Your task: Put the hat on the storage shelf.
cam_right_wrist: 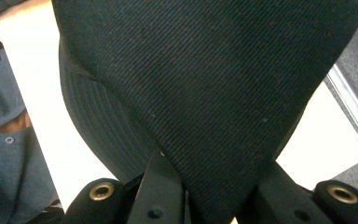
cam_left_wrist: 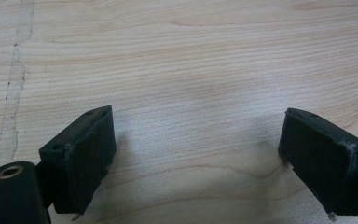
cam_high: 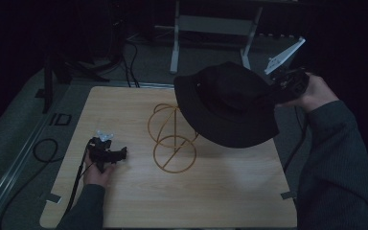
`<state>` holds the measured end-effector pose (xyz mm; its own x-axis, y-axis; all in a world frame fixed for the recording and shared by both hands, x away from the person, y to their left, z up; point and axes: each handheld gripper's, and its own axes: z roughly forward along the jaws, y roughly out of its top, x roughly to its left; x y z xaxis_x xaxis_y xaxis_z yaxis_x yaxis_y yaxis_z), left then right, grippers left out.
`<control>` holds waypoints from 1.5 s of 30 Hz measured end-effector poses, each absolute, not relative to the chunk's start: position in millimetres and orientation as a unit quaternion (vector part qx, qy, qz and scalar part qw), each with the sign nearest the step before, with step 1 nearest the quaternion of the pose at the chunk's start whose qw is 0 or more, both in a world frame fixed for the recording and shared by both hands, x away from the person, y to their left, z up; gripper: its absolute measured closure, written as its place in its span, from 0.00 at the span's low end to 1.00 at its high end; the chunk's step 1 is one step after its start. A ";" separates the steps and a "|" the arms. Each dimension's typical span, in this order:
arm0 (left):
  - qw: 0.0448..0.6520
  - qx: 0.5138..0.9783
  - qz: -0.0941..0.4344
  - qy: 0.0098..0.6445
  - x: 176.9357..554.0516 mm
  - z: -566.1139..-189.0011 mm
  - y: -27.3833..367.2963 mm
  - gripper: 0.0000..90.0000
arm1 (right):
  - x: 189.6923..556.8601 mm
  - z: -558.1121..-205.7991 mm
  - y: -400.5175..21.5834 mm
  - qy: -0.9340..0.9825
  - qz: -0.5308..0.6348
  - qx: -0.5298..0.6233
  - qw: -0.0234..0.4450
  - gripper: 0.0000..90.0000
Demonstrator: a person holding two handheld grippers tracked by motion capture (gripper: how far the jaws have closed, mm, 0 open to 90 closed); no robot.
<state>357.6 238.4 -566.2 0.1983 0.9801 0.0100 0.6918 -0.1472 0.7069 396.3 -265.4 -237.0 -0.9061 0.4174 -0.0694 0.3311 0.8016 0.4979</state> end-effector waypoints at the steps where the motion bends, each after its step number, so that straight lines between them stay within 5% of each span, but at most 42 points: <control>1: 0.293 0.716 0.246 0.583 357.6 -566.2 238.4 0.12 | 396.3 -236.3 -264.2 0.945 0.245 0.197 0.088 0.95; 45: 0.292 0.717 0.244 0.584 357.5 -566.0 238.5 0.12 | 409.4 -240.6 -190.3 0.959 0.237 0.136 0.071 0.95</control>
<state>357.5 238.5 -566.0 0.1995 0.9798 0.0100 0.6944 -0.1485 0.7041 409.4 -190.3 -240.6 -0.9532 0.2939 -0.0712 0.2268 0.8506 0.4744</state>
